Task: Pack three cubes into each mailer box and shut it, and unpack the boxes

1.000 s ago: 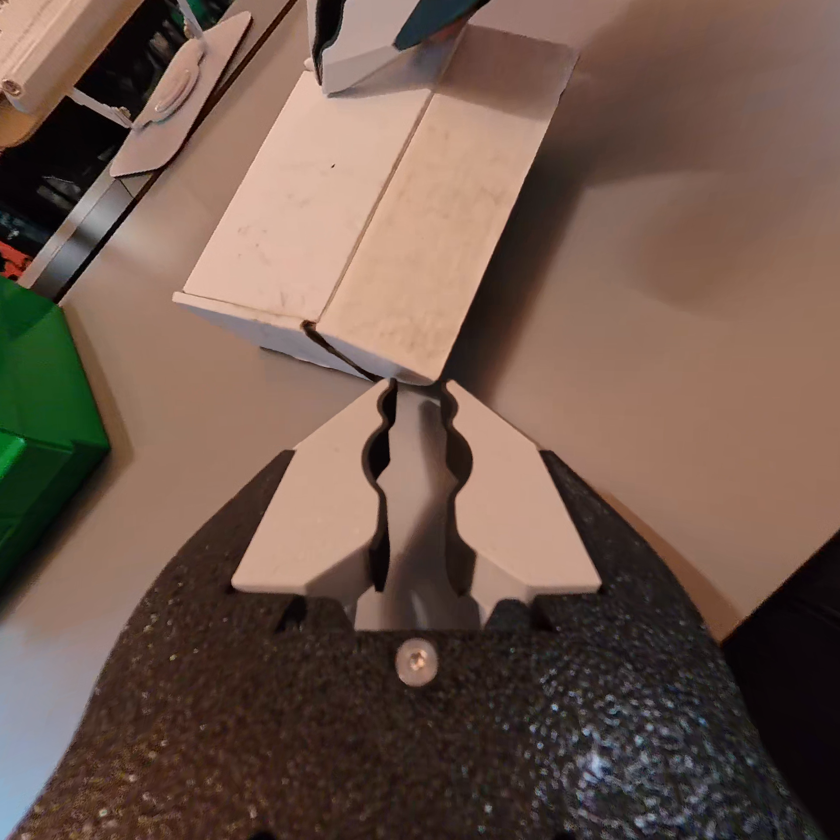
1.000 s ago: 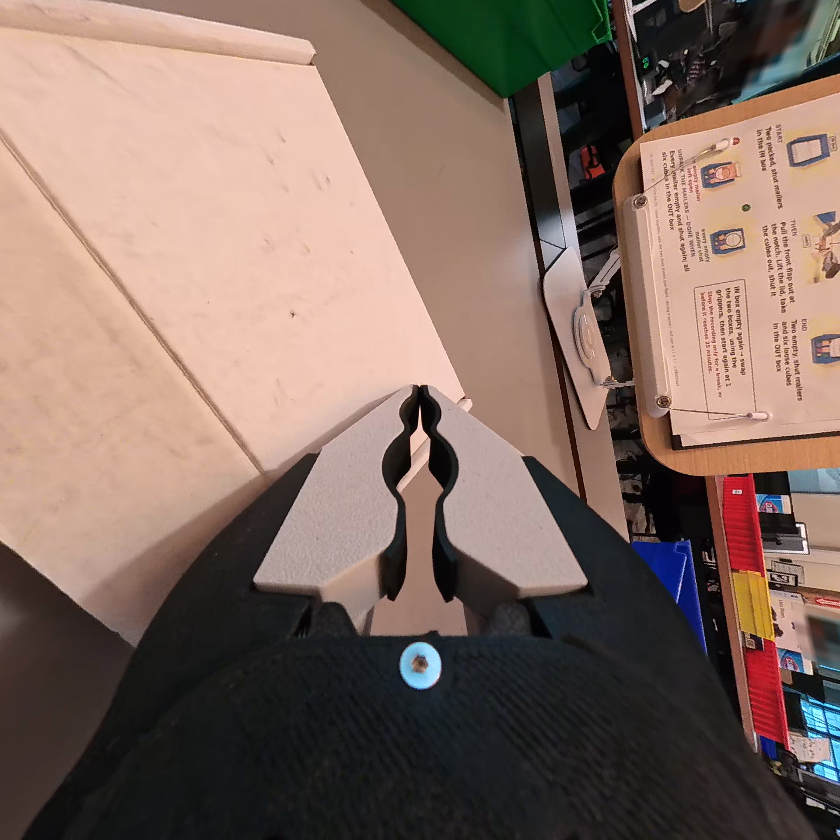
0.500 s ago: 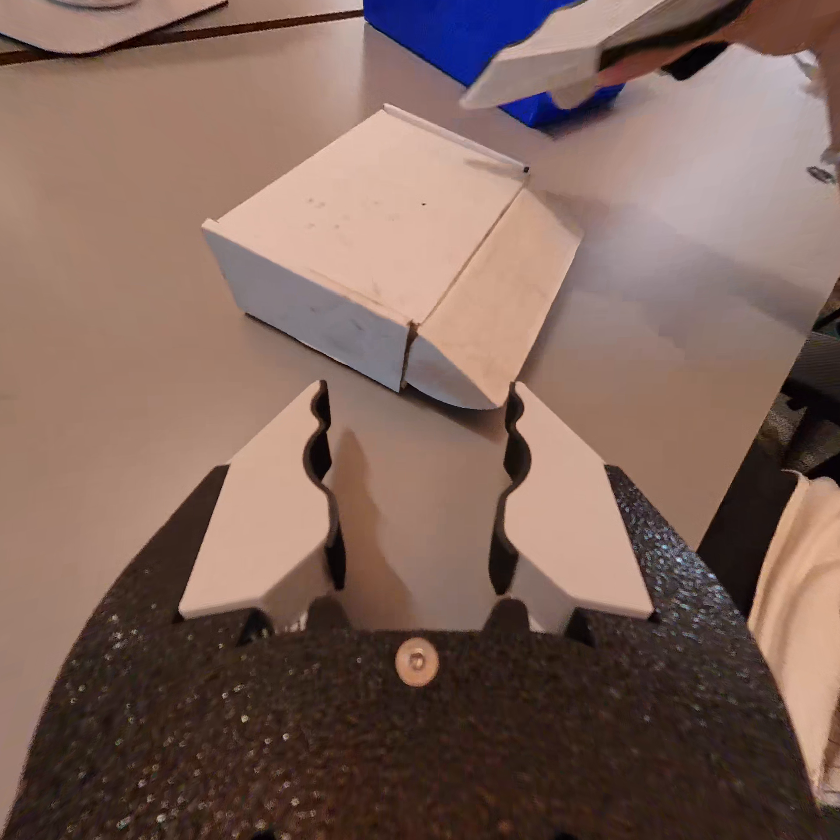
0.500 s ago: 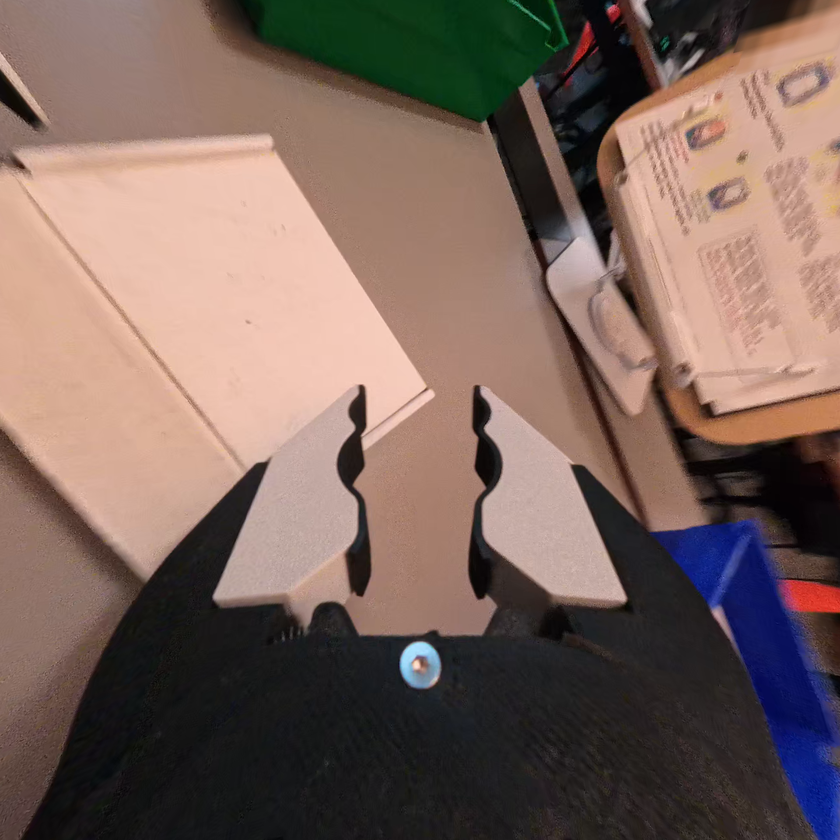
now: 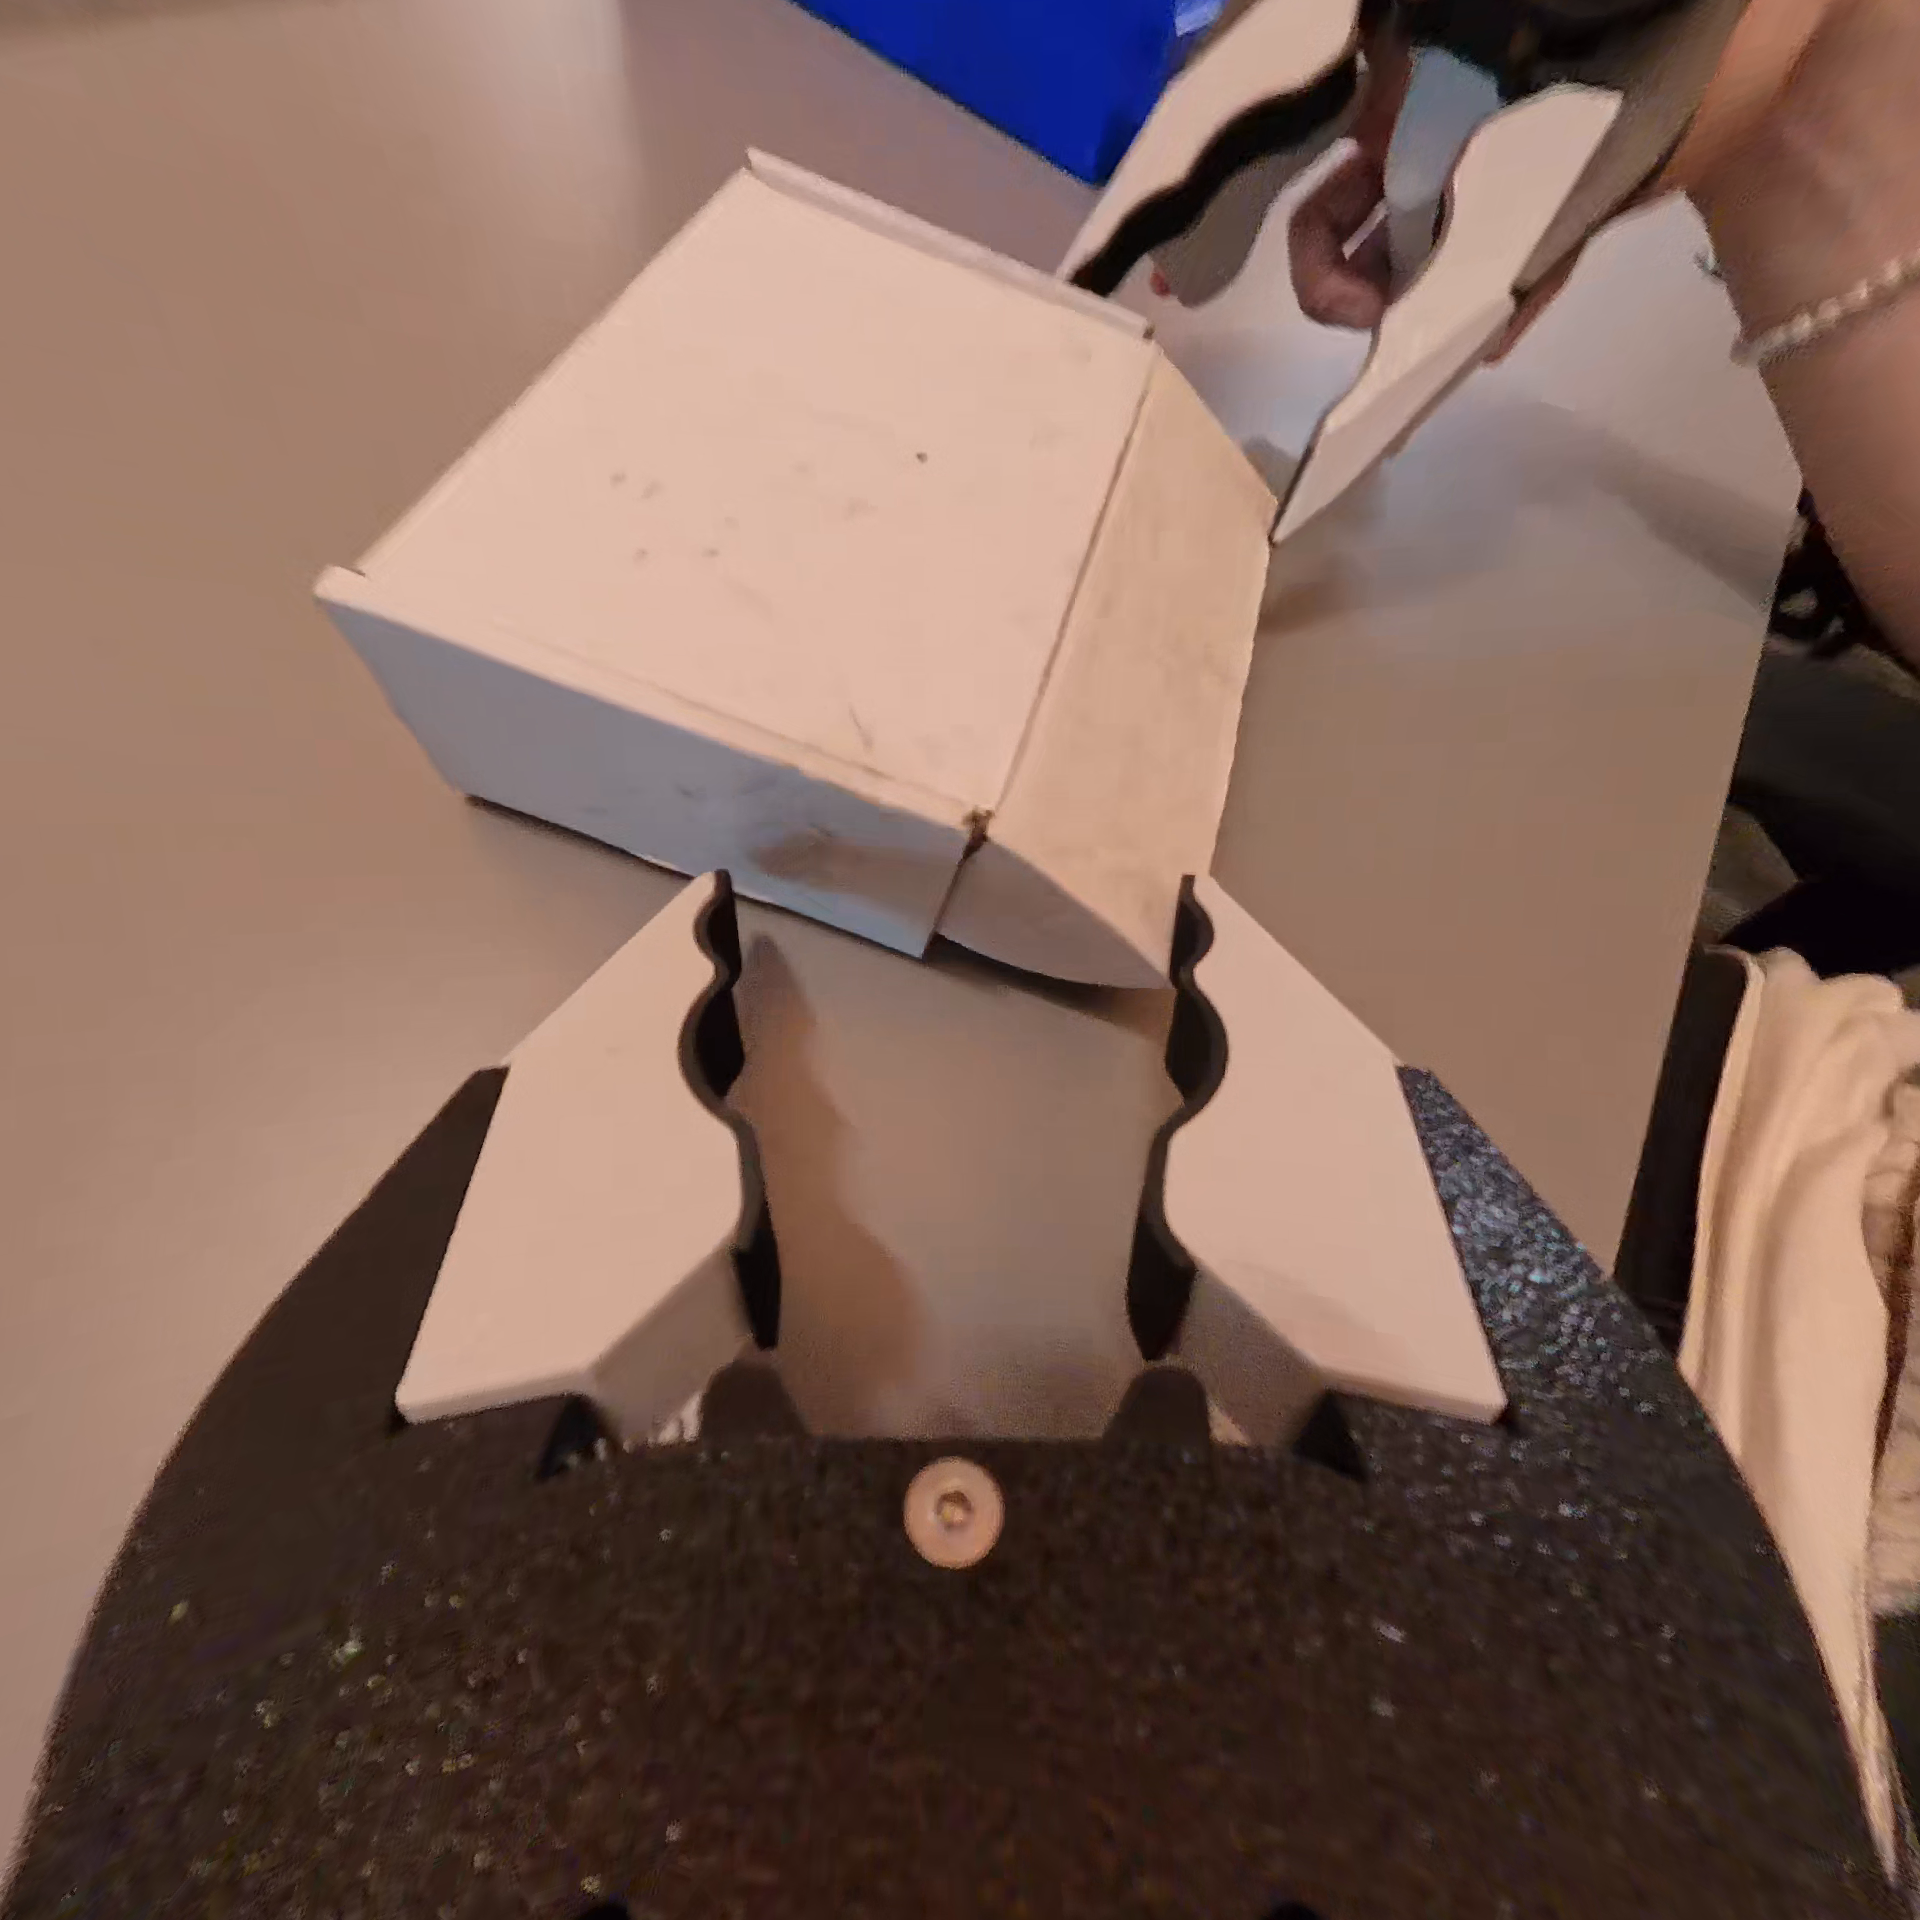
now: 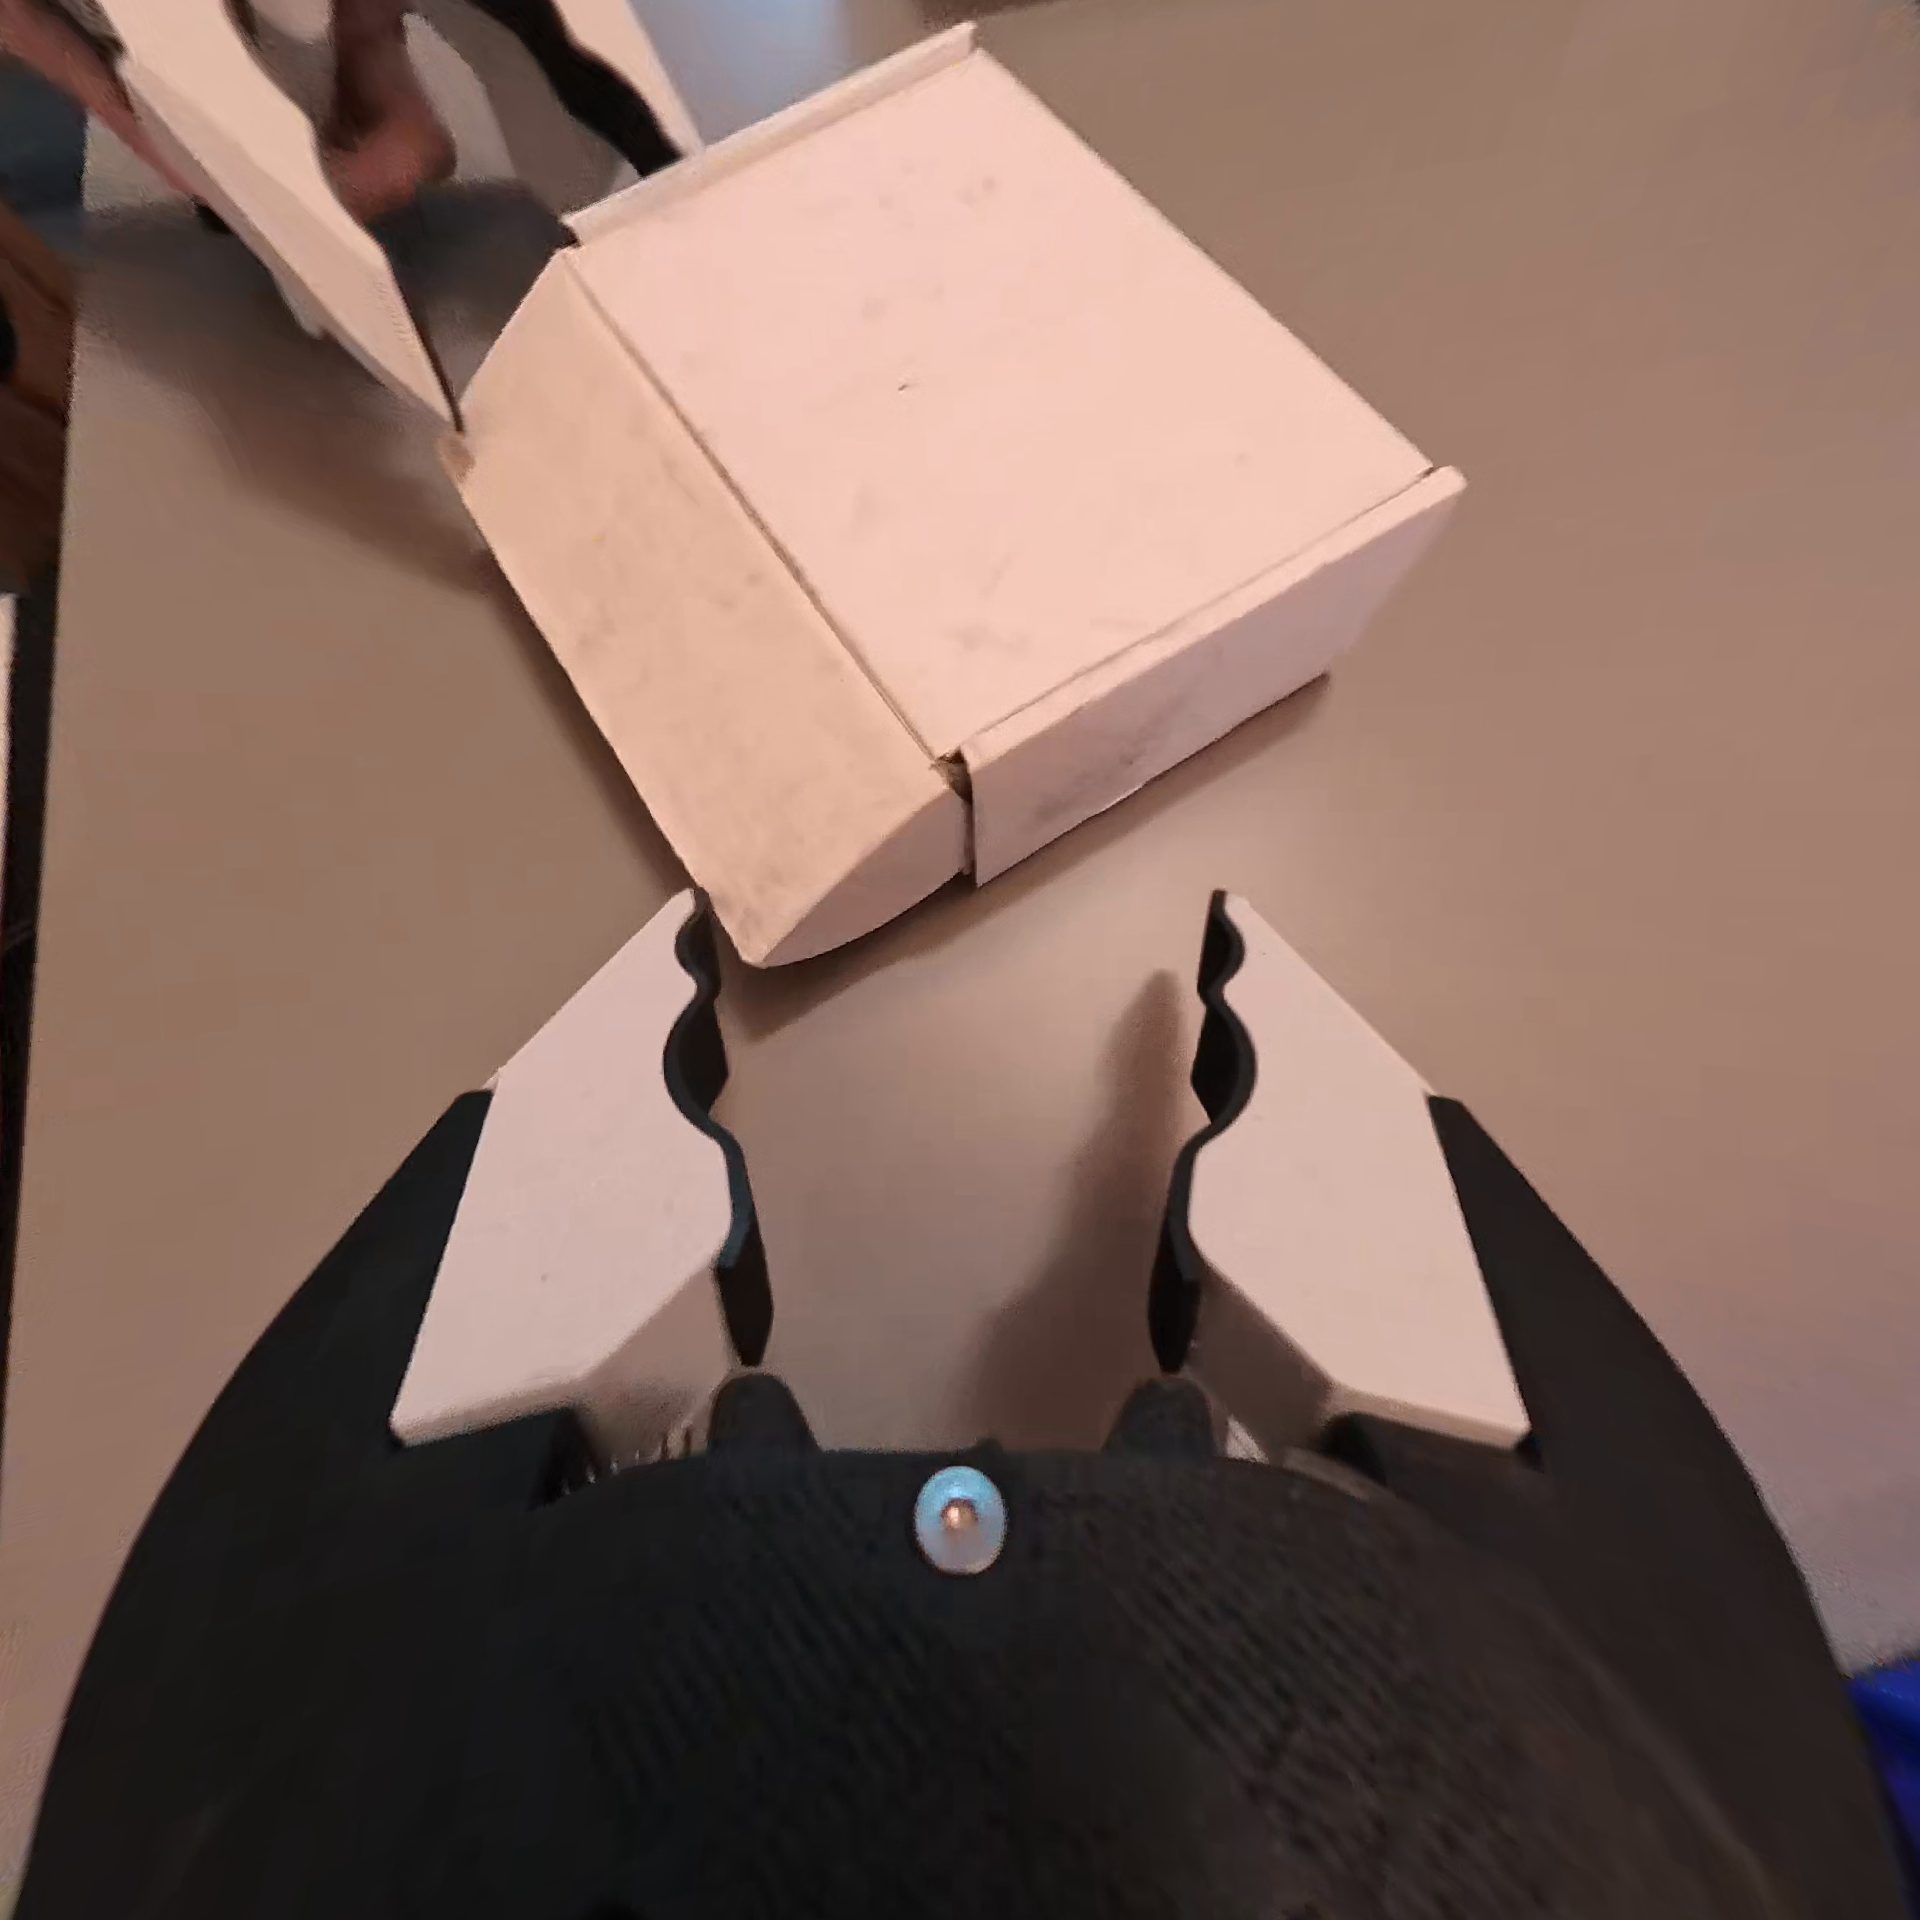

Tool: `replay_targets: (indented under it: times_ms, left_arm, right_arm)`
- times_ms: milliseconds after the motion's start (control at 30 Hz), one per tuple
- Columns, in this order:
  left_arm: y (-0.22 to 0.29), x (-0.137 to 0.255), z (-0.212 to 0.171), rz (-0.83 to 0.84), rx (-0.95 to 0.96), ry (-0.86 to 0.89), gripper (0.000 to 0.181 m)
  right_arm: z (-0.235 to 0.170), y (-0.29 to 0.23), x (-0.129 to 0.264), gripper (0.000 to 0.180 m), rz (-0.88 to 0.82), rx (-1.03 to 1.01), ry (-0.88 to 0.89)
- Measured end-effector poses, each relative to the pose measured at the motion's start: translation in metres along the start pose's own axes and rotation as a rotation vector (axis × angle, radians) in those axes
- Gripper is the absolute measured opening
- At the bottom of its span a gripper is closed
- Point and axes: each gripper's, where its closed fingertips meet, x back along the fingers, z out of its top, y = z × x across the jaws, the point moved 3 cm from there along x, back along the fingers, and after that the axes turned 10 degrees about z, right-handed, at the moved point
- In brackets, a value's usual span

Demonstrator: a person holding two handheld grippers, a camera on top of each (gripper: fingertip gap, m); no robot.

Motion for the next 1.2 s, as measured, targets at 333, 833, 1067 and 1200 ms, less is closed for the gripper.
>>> replay_targets:
  times_ms: [333, 833, 1067, 1200]
  left_arm:
    - [-0.001, -0.003, -0.007, -0.003, -0.259, -0.039, 0.078]
    - [-0.013, -0.012, -0.004, 0.051, -0.213, -0.066, 0.057]
    - [-0.023, -0.017, -0.004, 0.195, -0.344, -0.060, 0.041]
    - [-0.026, -0.017, -0.003, 0.238, -0.358, -0.058, 0.036]
  right_arm:
    - [0.008, 0.000, -0.007, 0.078, 0.168, 0.073, -0.027]
    - [0.011, 0.011, -0.018, 0.051, 0.123, 0.151, -0.092]
    - [0.012, 0.015, -0.021, 0.039, -0.002, 0.293, -0.181]
    - [0.013, 0.018, -0.024, 0.035, -0.059, 0.327, -0.187]
